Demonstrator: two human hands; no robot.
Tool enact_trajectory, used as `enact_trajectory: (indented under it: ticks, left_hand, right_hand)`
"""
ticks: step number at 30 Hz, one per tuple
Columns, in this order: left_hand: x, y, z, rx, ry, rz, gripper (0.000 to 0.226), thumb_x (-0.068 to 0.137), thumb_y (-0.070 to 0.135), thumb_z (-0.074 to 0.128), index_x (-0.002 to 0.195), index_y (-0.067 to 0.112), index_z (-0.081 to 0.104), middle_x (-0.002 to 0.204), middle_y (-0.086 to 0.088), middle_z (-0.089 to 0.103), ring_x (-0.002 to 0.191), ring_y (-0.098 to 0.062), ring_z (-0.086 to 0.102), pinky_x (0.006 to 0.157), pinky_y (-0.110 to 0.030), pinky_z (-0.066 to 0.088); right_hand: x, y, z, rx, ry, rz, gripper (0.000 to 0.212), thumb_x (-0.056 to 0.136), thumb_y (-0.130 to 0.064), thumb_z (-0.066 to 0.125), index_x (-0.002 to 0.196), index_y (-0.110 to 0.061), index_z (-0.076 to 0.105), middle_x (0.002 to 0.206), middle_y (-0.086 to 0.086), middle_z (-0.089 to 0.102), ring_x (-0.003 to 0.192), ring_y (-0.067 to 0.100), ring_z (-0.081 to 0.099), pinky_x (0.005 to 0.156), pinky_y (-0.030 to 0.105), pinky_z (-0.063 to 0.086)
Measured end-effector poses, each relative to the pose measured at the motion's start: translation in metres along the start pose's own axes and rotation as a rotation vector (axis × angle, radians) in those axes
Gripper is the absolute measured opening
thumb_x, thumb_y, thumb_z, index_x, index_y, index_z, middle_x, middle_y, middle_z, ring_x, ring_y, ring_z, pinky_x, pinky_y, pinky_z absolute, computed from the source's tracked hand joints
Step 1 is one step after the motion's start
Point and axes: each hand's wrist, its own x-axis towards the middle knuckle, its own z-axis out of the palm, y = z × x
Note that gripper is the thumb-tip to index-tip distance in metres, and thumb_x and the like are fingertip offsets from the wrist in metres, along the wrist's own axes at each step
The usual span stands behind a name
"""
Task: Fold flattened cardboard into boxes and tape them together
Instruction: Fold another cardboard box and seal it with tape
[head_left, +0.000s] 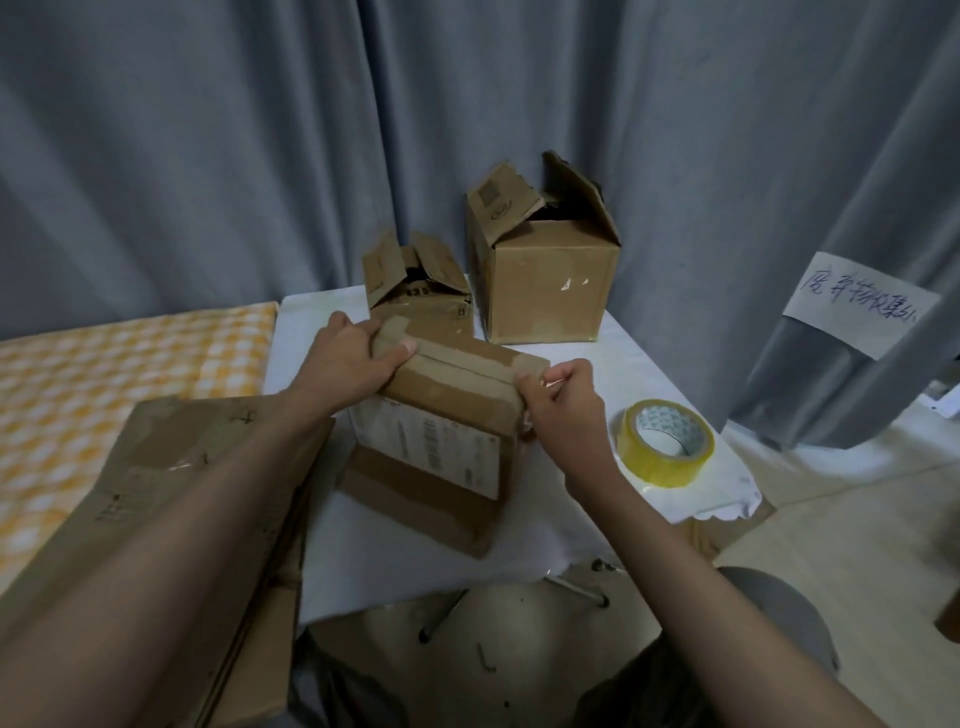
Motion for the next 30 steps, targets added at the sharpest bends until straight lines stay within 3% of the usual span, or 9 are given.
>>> enact_trajectory:
  ticks: [5, 10, 13, 16, 19, 21, 23, 27, 30]
  left_hand:
    - [-0.038, 0.009, 0.012, 0.006, 0.039, -0.113, 0.075, 0.09, 0.067, 0.044, 0.142, 0.013, 0.044, 0.128, -0.013, 0.041, 0.118, -0.034, 0.048, 0.098, -0.044, 0.04]
    - [-0.071, 0.012, 0.015, -0.037, 0.085, -0.149, 0.07, 0.086, 0.071, 0.045, 0.128, 0.016, 0.051, 0.12, -0.012, 0.044, 0.101, -0.033, 0.051, 0.084, -0.043, 0.045]
    - [-0.092, 0.013, 0.02, -0.018, 0.081, -0.144, 0.07, 0.084, 0.071, 0.043, 0.124, 0.014, 0.053, 0.122, -0.017, 0.048, 0.104, -0.038, 0.052, 0.087, -0.052, 0.048]
    - [-0.101, 0.008, 0.025, -0.04, 0.117, -0.116, 0.067, 0.086, 0.064, 0.048, 0.125, 0.009, 0.053, 0.118, -0.016, 0.05, 0.107, -0.034, 0.051, 0.089, -0.047, 0.046]
    - [-0.107, 0.011, 0.024, -0.028, 0.039, -0.129, 0.075, 0.096, 0.054, 0.045, 0.148, 0.002, 0.03, 0.148, -0.021, 0.035, 0.133, -0.037, 0.039, 0.105, -0.046, 0.037]
    - [-0.117, 0.015, 0.022, 0.011, 0.044, -0.027, 0.05, 0.106, 0.032, 0.034, 0.138, -0.004, 0.046, 0.147, -0.039, 0.031, 0.134, -0.051, 0.036, 0.105, -0.055, 0.037]
    - [-0.12, 0.011, 0.024, 0.13, 0.033, 0.109, 0.047, 0.107, 0.017, 0.022, 0.118, -0.004, 0.063, 0.133, -0.051, 0.038, 0.124, -0.064, 0.041, 0.098, -0.066, 0.042]
    - [-0.106, 0.018, 0.03, 0.206, 0.047, 0.131, 0.063, 0.104, 0.042, 0.019, 0.156, 0.008, 0.013, 0.165, -0.012, 0.006, 0.152, -0.028, 0.002, 0.124, -0.043, 0.006]
    - [-0.1, 0.045, 0.044, 0.212, -0.072, 0.34, 0.069, 0.1, 0.056, 0.016, 0.158, 0.02, 0.006, 0.166, 0.002, -0.001, 0.151, -0.013, -0.004, 0.122, -0.036, 0.001]
  right_hand:
    - [0.003, 0.011, -0.007, -0.11, 0.054, -0.105, 0.037, 0.099, -0.026, 0.058, 0.133, -0.011, 0.055, 0.069, 0.001, 0.057, 0.07, 0.008, 0.058, 0.075, 0.023, 0.039]
    - [0.015, 0.018, -0.009, -0.048, -0.075, -0.024, 0.038, 0.103, -0.025, 0.049, 0.136, -0.014, 0.062, 0.129, 0.01, 0.061, 0.119, 0.019, 0.055, 0.109, 0.039, 0.042]
    - [0.013, 0.025, -0.006, -0.003, -0.103, -0.059, 0.033, 0.103, -0.021, 0.046, 0.119, -0.007, 0.071, 0.121, 0.01, 0.069, 0.118, 0.025, 0.059, 0.101, 0.036, 0.046]
    - [0.011, 0.028, -0.004, 0.025, -0.126, -0.031, 0.037, 0.104, -0.027, 0.045, 0.137, -0.02, 0.062, 0.14, -0.006, 0.06, 0.13, 0.013, 0.052, 0.112, 0.037, 0.041]
    - [0.013, 0.025, 0.0, 0.017, -0.193, -0.047, 0.041, 0.105, -0.029, 0.043, 0.143, -0.021, 0.054, 0.148, -0.007, 0.053, 0.136, 0.013, 0.046, 0.116, 0.039, 0.038]
    - [0.015, 0.023, 0.003, -0.037, -0.229, -0.072, 0.041, 0.106, -0.028, 0.041, 0.145, -0.02, 0.052, 0.149, -0.005, 0.051, 0.136, 0.016, 0.046, 0.113, 0.035, 0.039]
    - [0.02, 0.022, 0.004, -0.072, -0.239, -0.076, 0.041, 0.105, -0.026, 0.043, 0.144, -0.019, 0.052, 0.148, -0.004, 0.052, 0.133, 0.016, 0.047, 0.103, 0.027, 0.039]
    - [0.025, 0.018, 0.003, -0.077, -0.238, -0.04, 0.041, 0.103, -0.025, 0.049, 0.143, -0.018, 0.055, 0.146, -0.002, 0.055, 0.13, 0.016, 0.05, 0.103, 0.027, 0.041]
    - [0.021, 0.018, 0.003, -0.104, -0.239, -0.066, 0.042, 0.105, -0.026, 0.046, 0.145, -0.017, 0.052, 0.147, 0.001, 0.053, 0.131, 0.019, 0.05, 0.103, 0.029, 0.042]
